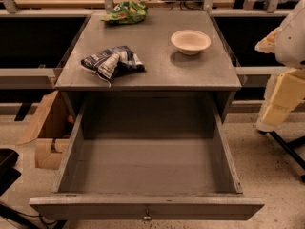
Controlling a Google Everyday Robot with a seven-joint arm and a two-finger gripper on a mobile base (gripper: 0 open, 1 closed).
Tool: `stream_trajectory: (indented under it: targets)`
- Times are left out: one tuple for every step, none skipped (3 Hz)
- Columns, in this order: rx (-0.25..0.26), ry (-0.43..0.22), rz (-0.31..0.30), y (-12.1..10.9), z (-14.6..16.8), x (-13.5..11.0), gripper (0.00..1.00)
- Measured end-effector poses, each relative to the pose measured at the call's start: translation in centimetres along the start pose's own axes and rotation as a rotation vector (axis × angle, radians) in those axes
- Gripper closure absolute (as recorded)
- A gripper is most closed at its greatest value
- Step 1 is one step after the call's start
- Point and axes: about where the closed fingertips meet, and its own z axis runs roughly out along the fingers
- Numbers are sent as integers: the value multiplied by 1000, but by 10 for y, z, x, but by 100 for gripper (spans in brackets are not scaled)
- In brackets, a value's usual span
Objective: Place blue chip bag into top drawer
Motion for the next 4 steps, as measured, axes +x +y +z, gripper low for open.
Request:
stream_trajectory:
  targets:
    - [0,0,0,0,0,0,0]
    - [15,-63,-14,-16,17,-19,0]
    - [39,-229,-21,-60,58,-73,0]
    - [102,-488,20,-138,103,-160,0]
